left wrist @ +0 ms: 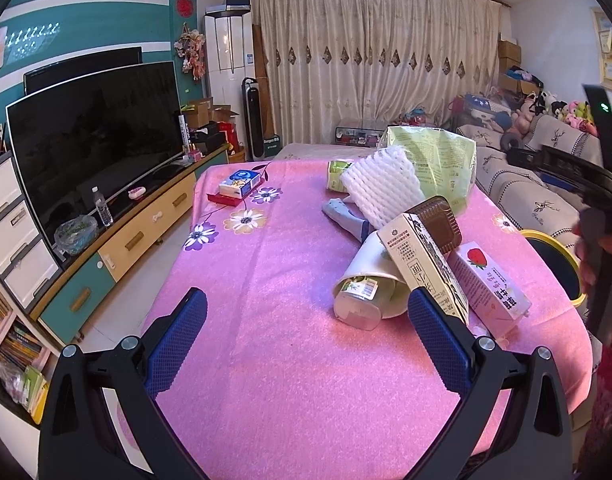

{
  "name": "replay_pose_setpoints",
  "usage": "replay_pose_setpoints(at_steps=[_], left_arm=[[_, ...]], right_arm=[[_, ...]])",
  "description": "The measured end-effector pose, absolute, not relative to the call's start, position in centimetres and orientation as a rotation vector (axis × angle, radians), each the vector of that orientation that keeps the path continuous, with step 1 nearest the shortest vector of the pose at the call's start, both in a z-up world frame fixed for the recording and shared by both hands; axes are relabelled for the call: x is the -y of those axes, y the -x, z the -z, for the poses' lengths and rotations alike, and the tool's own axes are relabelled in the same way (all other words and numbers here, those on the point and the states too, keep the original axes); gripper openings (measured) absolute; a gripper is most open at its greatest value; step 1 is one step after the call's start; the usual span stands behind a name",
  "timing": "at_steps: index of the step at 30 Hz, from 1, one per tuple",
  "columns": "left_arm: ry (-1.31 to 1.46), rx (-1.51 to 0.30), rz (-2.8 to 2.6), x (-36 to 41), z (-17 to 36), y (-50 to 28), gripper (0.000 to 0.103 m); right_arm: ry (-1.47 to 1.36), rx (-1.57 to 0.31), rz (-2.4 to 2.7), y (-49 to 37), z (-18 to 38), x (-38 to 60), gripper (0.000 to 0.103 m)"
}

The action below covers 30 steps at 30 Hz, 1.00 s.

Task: Collect trash
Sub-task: 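Reach the right gripper to the pale green plastic bag and grasp it, then carry the green bag with the right gripper over the bin and release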

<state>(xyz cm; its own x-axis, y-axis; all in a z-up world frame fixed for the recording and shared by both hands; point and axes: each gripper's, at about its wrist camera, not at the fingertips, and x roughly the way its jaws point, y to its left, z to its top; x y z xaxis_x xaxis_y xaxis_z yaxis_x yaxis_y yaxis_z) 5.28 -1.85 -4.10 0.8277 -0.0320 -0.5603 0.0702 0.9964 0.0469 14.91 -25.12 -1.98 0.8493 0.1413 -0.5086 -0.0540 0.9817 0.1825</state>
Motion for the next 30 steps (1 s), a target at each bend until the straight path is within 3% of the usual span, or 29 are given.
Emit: replay_pose_setpoints(at_steps=[9, 12, 16, 18, 23, 30], left_arm=[[-0.081, -0.612, 0.084, 2.7, 5.2, -8.1, 0.099], [-0.082, -0.605, 0.085, 2.6, 5.4, -8.7, 0.099], [-0.072, -0.613, 0.093, 2.4, 5.9, -9.6, 0.099], [-0.069, -0.617, 0.094, 2.5, 6.1, -9.8, 0.099], [-0.067, -0.623, 0.102, 2.6, 6.4, -10.2, 0.099], [-0.077, -0.622, 0.115, 3.2, 6.4, -10.0, 0.099]], right_arm=[[-0.16, -0.622, -0.12, -21.6, 3.3, 22.6, 0.095], [-0.175, -0.637, -0.123, -22.6, 3.5, 22.4, 0.077], [-0.185, -0.653, -0.129, -23.0, 4.1, 22.5, 0.061], [-0.187, -0.656, -0.127, -23.1, 4.2, 22.5, 0.044], [-0.193, -0.644, -0.132, -22.7, 4.2, 22.5, 0.017], [-0.229, -0.598, -0.13, -21.3, 2.9, 23.5, 0.011]])
